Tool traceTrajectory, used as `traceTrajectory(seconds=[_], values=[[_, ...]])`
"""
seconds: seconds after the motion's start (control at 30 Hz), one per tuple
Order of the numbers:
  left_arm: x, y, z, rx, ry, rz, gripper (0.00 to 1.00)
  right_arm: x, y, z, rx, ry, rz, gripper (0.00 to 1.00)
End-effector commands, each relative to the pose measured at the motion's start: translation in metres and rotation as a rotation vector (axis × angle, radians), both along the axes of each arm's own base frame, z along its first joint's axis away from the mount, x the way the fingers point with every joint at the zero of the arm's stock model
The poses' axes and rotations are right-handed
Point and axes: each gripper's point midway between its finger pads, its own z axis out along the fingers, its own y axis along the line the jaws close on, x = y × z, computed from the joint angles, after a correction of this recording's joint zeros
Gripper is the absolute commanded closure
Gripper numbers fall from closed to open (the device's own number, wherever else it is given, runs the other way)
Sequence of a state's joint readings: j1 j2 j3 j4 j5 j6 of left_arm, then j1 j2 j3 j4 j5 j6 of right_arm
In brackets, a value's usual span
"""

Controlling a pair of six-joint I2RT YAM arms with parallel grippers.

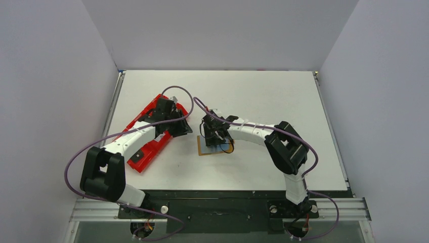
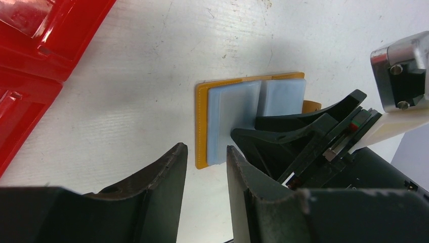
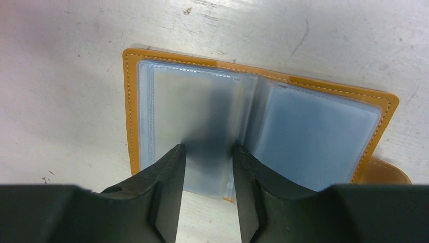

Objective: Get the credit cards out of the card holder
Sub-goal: Remove the credit card from the card holder.

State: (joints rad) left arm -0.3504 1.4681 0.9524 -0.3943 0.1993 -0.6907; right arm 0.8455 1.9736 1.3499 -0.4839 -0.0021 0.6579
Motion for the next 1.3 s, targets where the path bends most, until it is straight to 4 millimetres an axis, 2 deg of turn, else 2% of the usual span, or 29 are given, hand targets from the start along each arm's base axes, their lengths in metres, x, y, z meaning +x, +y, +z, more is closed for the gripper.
traceTrajectory(seconds=[0.0, 0.23, 0.4, 0.5, 0.83, 1.27], values=[[0.001, -0.005, 0.002, -0.010, -0.015, -0.025, 0.68, -0.011, -0.005, -0.029, -0.046, 0.058, 0.027, 0.68], [-0.003, -0.011, -0.006, -0.007, 0.008, -0.040, 0.68, -0.013, -0.016, -0.040, -0.022, 0.101, 0.008, 0.86], [-0.005, -0.016, -0.015, 0.001, 0.024, -0.049, 0.68, -0.013, -0.026, -0.051, 0.018, 0.144, -0.017, 0.94], [-0.006, -0.023, -0.021, 0.000, 0.036, -0.060, 0.73, -0.014, -0.027, -0.054, 0.042, 0.158, -0.022, 1.00], [-0.015, -0.059, -0.043, -0.002, 0.080, -0.120, 0.88, -0.017, -0.029, -0.062, 0.092, 0.201, -0.031, 1.00], [-0.010, -0.078, -0.055, -0.020, 0.098, -0.143, 0.93, -0.014, -0.031, -0.057, 0.119, 0.193, -0.039, 1.00]])
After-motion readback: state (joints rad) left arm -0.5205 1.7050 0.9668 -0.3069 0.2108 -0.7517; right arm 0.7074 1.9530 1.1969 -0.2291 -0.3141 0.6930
